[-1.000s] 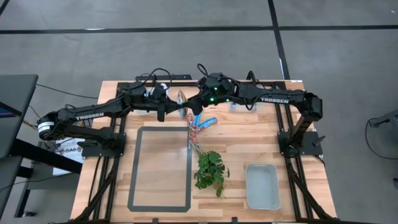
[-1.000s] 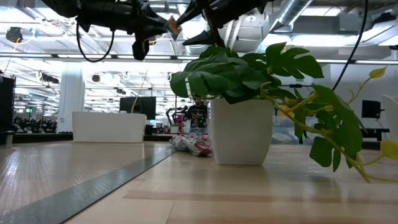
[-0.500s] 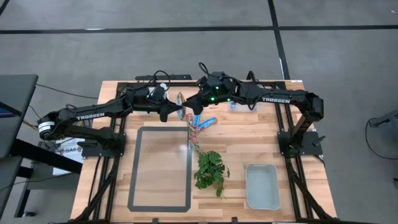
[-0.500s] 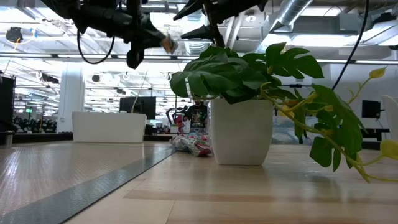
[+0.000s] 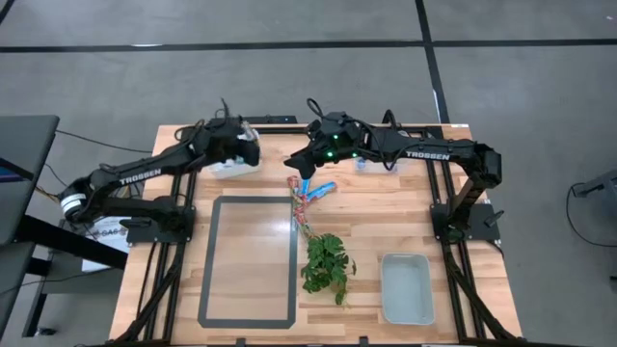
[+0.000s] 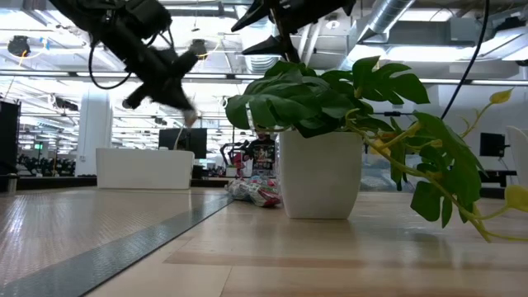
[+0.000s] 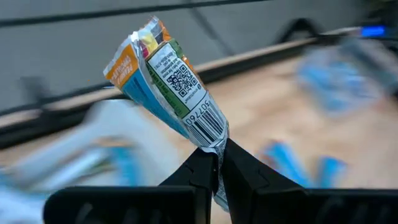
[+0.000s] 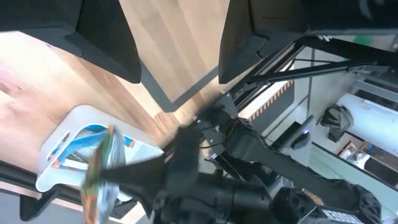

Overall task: Pick and place Granola Bars by type
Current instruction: Put the yellow granola bar into the white bin

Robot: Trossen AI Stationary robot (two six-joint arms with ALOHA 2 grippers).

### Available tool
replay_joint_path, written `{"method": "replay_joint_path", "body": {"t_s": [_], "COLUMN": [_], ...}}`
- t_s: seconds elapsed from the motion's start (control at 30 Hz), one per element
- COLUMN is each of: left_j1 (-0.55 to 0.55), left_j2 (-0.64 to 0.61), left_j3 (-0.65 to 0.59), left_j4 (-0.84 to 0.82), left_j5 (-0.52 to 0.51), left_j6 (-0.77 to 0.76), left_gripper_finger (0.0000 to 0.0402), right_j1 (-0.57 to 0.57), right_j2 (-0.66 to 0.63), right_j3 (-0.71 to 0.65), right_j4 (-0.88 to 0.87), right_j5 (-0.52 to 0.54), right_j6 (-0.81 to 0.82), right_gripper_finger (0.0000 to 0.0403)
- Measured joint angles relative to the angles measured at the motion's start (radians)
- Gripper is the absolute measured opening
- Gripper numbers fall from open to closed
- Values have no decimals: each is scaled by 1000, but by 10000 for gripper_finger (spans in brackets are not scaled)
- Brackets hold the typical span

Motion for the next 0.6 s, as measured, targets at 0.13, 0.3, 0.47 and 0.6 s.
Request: {"method": "replay_joint_path", "body": {"t_s": [0.13, 0.3, 0.47, 0.6], "left_j1": [50, 97, 127, 144], "left_j2": [0, 0, -1, -1], "left_j3": [0, 0, 1, 1], "left_j4": [-71, -134, -204, -236], "left_j5": [-105, -123, -123, -122], "left_j6": [59, 120, 148, 167], "left_gripper_finger": [16, 17, 40, 79], "right_j1": [0, 0, 0, 0], "right_j2": [0, 0, 1, 1], "right_j3": [0, 0, -1, -1], "right_j4": [-3, -3, -3, -3], "right_j5": [1, 2, 2, 2], "right_j6": [0, 0, 0, 0], "right_gripper_finger": [207, 203, 198, 196]}}
